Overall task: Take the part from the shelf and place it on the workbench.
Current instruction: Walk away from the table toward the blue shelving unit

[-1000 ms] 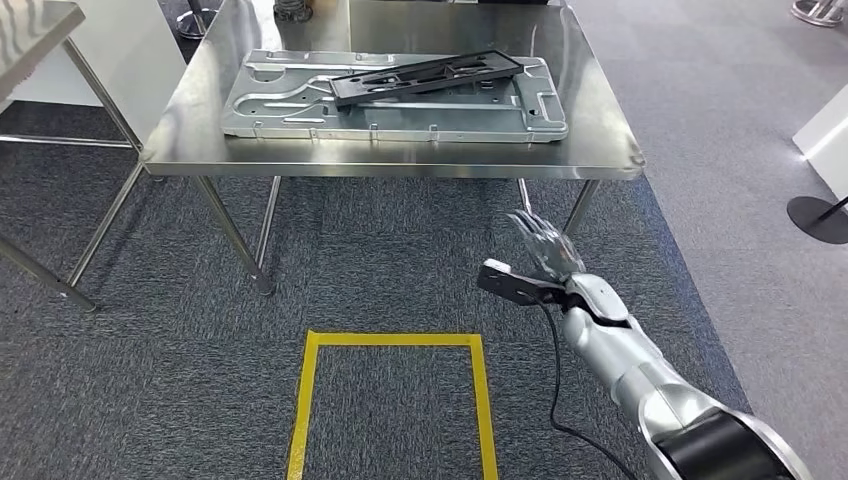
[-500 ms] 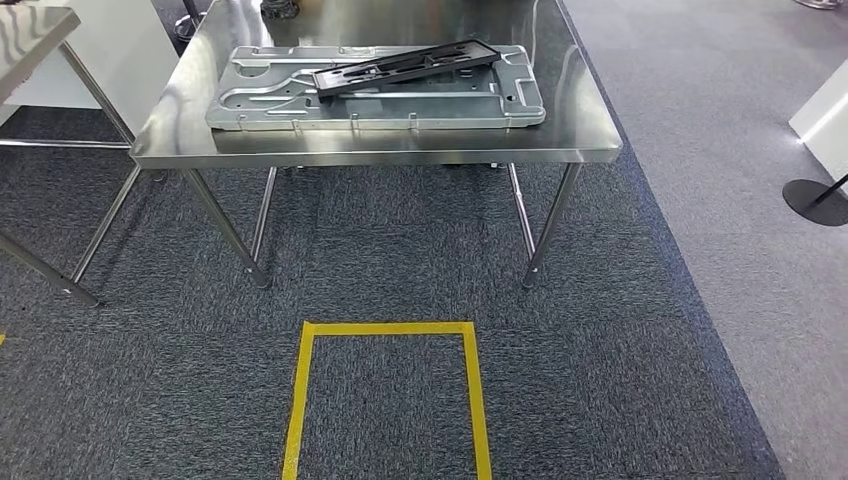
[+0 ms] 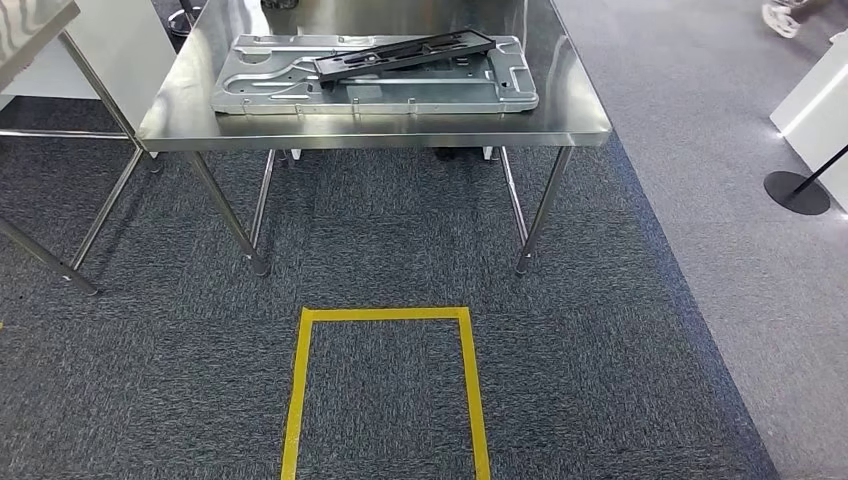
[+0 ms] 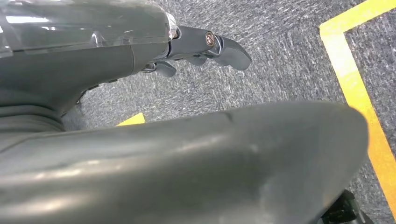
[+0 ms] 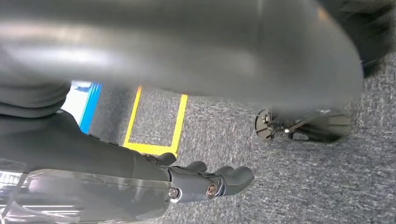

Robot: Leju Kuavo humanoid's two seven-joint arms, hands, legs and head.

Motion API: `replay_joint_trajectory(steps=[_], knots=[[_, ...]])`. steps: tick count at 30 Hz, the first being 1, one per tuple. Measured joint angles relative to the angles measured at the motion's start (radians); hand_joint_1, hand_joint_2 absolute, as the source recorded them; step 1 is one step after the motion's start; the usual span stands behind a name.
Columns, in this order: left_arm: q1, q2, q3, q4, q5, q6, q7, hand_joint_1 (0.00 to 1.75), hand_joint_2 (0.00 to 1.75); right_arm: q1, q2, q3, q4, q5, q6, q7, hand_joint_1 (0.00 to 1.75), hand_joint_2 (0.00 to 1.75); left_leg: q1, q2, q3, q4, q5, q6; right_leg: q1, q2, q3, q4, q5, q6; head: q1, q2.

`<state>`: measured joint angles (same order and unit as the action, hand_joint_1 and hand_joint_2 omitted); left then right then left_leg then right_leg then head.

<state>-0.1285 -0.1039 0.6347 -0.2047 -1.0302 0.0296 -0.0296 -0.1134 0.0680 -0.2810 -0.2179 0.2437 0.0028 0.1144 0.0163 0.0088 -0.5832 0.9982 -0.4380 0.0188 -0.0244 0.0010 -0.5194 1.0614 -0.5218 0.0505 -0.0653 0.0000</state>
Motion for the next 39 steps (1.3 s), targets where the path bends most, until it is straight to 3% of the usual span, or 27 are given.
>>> replay_joint_trajectory(steps=[2,5,6,8,10,11,12,13,15,17,20,21,23,25,26,27,29,31,33,35,37,39], knots=[[-0.003,0.000,-0.002,0.000,-0.003,-0.003,0.002,0.00,0.00,-0.001,0.000,0.000,0.002,0.009,0.005,0.002,0.00,1.75,-0.001,0.001,-0.006,0.004,0.010,-0.013,0.005,0.003,0.047,-0.080,0.003,-0.011,0.000,0.000],[-0.004,-0.001,-0.004,0.000,-0.004,-0.004,0.005,0.00,0.00,0.003,0.001,0.000,0.007,0.016,0.014,0.011,0.00,1.75,0.001,0.000,-0.013,0.007,0.016,-0.033,0.008,0.002,0.037,-0.087,0.013,-0.037,0.000,0.000],[-0.004,-0.001,-0.004,0.000,-0.004,-0.004,0.005,0.00,0.00,0.005,0.001,0.000,0.008,0.016,0.016,0.016,0.00,1.75,0.003,0.000,-0.022,0.026,-0.003,-0.036,0.008,0.000,0.032,-0.090,0.020,-0.047,0.000,0.000],[-0.003,-0.001,-0.004,0.000,-0.004,-0.004,0.007,0.00,0.00,0.011,0.002,-0.001,0.011,0.013,0.017,0.029,0.00,1.75,0.005,-0.002,-0.059,0.124,-0.083,-0.039,0.010,-0.004,0.015,-0.092,0.036,-0.063,0.000,0.000],[-0.002,-0.001,-0.004,0.000,-0.004,-0.004,0.009,0.00,0.00,0.018,0.004,-0.003,0.014,0.009,0.017,0.039,0.00,1.75,0.004,-0.002,-0.098,0.253,-0.158,-0.040,0.017,-0.005,-0.007,-0.089,0.050,-0.069,0.000,0.000],[-0.001,-0.001,-0.005,0.000,-0.004,-0.005,0.010,0.00,0.00,0.022,0.005,-0.004,0.015,0.011,0.017,0.041,0.00,1.75,0.004,-0.002,-0.101,0.288,-0.169,-0.039,0.020,-0.005,-0.018,-0.086,0.056,-0.070,0.000,0.000],[-0.001,-0.001,-0.005,0.000,-0.004,-0.006,0.010,0.00,0.00,0.024,0.006,-0.005,0.016,0.014,0.017,0.042,0.00,1.31,0.004,-0.002,-0.083,0.281,-0.159,-0.036,0.024,-0.004,-0.028,-0.083,0.062,-0.071,0.000,0.000],[0.000,-0.001,-0.005,0.000,-0.004,-0.006,0.010,0.00,0.00,0.026,0.006,-0.005,0.017,0.019,0.017,0.041,0.00,0.87,0.003,-0.002,-0.045,0.235,-0.135,-0.032,0.026,-0.004,-0.037,-0.078,0.066,-0.070,0.000,0.000],[-0.003,-0.001,-0.005,0.000,-0.005,-0.007,0.010,0.00,0.00,0.026,0.007,-0.005,0.017,0.028,0.018,0.040,0.00,0.00,-0.002,-0.002,0.055,0.087,-0.095,-0.019,0.030,-0.003,-0.052,-0.068,0.072,-0.066,0.000,0.000],[-0.005,0.000,-0.006,0.000,-0.005,-0.008,0.010,0.00,0.00,0.025,0.008,-0.005,0.017,0.034,0.020,0.037,0.00,0.00,-0.009,-0.002,0.103,0.002,-0.082,-0.012,0.031,-0.003,-0.060,-0.061,0.079,-0.057,0.000,0.000],[-0.005,0.000,-0.006,0.000,-0.006,-0.008,0.010,0.00,0.00,0.021,0.009,-0.005,0.017,0.043,0.025,0.030,0.00,1.31,-0.010,-0.001,0.095,-0.015,-0.069,-0.002,0.029,-0.003,-0.066,-0.059,0.089,-0.038,0.000,0.000],[-0.005,0.000,-0.006,0.000,-0.007,-0.008,0.010,0.00,0.00,0.019,0.009,-0.005,0.017,0.045,0.026,0.027,0.00,1.75,-0.007,0.000,0.090,-0.019,-0.060,0.005,0.029,-0.002,-0.074,-0.046,0.075,-0.031,0.000,0.000],[-0.008,-0.001,-0.007,0.000,-0.007,-0.007,0.010,0.00,0.00,0.018,0.008,-0.005,0.017,0.048,0.027,0.022,0.00,1.75,-0.003,0.003,0.075,-0.024,-0.041,0.014,0.024,-0.001,-0.110,0.039,0.005,-0.019,0.000,0.000],[-0.009,-0.002,-0.007,0.000,-0.008,-0.007,0.010,0.00,0.00,0.016,0.008,-0.005,0.017,0.051,0.027,0.019,0.00,1.75,-0.005,0.003,0.054,-0.021,-0.028,0.016,0.018,-0.001,-0.154,0.168,-0.072,-0.009,0.000,0.000],[-0.008,-0.003,-0.008,0.000,-0.008,-0.008,0.010,0.00,0.00,0.016,0.008,-0.005,0.017,0.053,0.026,0.019,0.00,1.75,-0.005,0.004,0.044,-0.018,-0.022,0.015,0.016,-0.001,-0.162,0.207,-0.085,-0.005,0.000,0.000],[-0.008,-0.004,-0.008,0.000,-0.008,-0.008,0.010,0.00,0.00,0.014,0.008,-0.005,0.017,0.055,0.025,0.018,0.00,1.75,-0.005,0.005,0.034,-0.014,-0.018,0.014,0.014,-0.001,-0.150,0.207,-0.078,-0.003,0.000,0.000],[-0.008,-0.005,-0.008,0.000,-0.008,-0.008,0.011,0.00,0.00,0.011,0.008,-0.005,0.017,0.060,0.021,0.018,0.00,0.87,-0.005,0.005,0.018,-0.005,-0.012,0.010,0.010,-0.002,-0.070,0.097,-0.027,-0.004,0.000,0.000],[-0.008,-0.006,-0.008,0.000,-0.008,-0.008,0.012,0.00,0.00,0.009,0.008,-0.005,0.017,0.063,0.017,0.018,0.00,0.00,-0.007,0.003,0.008,0.001,-0.006,0.002,0.013,-0.001,0.011,-0.035,0.007,-0.014,0.000,0.000],[-0.008,-0.007,-0.008,0.000,-0.008,-0.007,0.013,0.00,0.00,0.007,0.008,-0.005,0.017,0.067,0.016,0.017,0.00,0.00,-0.008,0.003,0.004,0.002,0.001,-0.009,0.019,0.000,0.029,-0.079,0.010,-0.029,0.000,0.000],[-0.008,-0.008,-0.008,0.000,-0.008,-0.006,0.012,0.00,0.00,0.008,0.008,-0.005,0.017,0.074,0.015,0.014,0.00,0.87,-0.007,0.003,0.001,0.002,0.007,-0.021,0.018,-0.001,0.023,-0.084,0.019,-0.044,0.000,0.000],[-0.006,-0.008,-0.008,0.000,-0.009,-0.003,0.010,0.00,0.00,0.008,0.009,-0.004,0.017,0.080,0.012,0.009,0.00,1.75,-0.006,0.001,-0.017,0.038,-0.024,-0.031,0.014,-0.002,0.017,-0.093,0.032,-0.059,0.000,0.000],[-0.004,-0.008,-0.008,0.000,-0.010,0.002,0.010,0.00,0.87,0.008,0.009,-0.003,0.017,0.083,0.010,0.005,0.00,1.75,-0.005,-0.001,-0.061,0.151,-0.102,-0.036,0.015,-0.004,0.008,-0.096,0.042,-0.068,0.000,0.000]])
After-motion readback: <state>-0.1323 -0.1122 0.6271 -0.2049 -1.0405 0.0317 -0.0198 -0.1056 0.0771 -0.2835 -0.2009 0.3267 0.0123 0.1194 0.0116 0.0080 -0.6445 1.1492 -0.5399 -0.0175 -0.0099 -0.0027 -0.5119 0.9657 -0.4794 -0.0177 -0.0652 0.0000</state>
